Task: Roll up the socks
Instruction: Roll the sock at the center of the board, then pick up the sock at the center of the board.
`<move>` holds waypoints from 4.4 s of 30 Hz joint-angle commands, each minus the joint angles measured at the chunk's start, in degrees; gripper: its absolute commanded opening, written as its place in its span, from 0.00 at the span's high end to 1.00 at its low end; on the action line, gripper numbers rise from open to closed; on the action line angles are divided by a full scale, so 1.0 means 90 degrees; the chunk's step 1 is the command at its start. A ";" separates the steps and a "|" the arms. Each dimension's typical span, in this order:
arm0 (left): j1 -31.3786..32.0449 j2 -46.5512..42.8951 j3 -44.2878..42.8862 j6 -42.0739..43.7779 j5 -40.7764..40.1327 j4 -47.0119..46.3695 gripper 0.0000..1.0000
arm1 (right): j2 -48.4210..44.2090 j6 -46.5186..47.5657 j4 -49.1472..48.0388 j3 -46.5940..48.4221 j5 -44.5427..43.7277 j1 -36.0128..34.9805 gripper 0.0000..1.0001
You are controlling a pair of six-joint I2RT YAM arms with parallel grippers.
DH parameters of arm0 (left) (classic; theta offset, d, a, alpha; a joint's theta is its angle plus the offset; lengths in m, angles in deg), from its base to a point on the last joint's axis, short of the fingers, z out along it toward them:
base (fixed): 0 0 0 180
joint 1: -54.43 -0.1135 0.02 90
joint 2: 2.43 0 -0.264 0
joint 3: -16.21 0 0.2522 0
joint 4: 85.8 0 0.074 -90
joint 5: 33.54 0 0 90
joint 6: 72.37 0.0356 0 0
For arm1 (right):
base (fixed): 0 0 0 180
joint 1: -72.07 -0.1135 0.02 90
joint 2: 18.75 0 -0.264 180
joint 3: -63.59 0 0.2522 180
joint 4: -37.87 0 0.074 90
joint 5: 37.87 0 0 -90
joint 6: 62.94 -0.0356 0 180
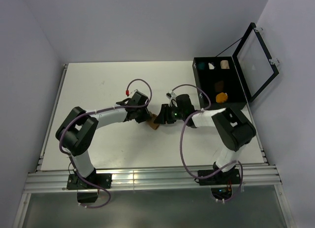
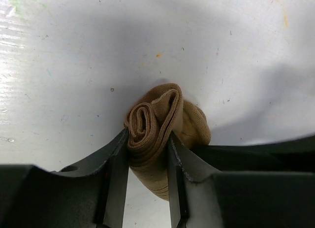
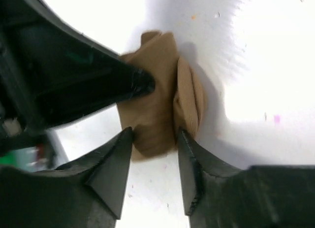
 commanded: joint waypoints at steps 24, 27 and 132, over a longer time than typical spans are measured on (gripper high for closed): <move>0.0017 0.0342 -0.0222 0.0505 0.0249 0.0636 0.66 | -0.0350 0.3187 0.1159 0.0500 -0.5889 -0.3108 0.49; 0.0007 0.0322 -0.0203 0.0496 0.0211 0.0655 0.66 | -0.0271 0.3109 0.1130 0.0471 -0.5733 -0.3109 0.71; -0.0325 0.0479 0.0071 0.0603 0.0542 0.0616 0.54 | 0.0324 0.3597 0.0935 0.0832 -0.6475 -0.3587 0.37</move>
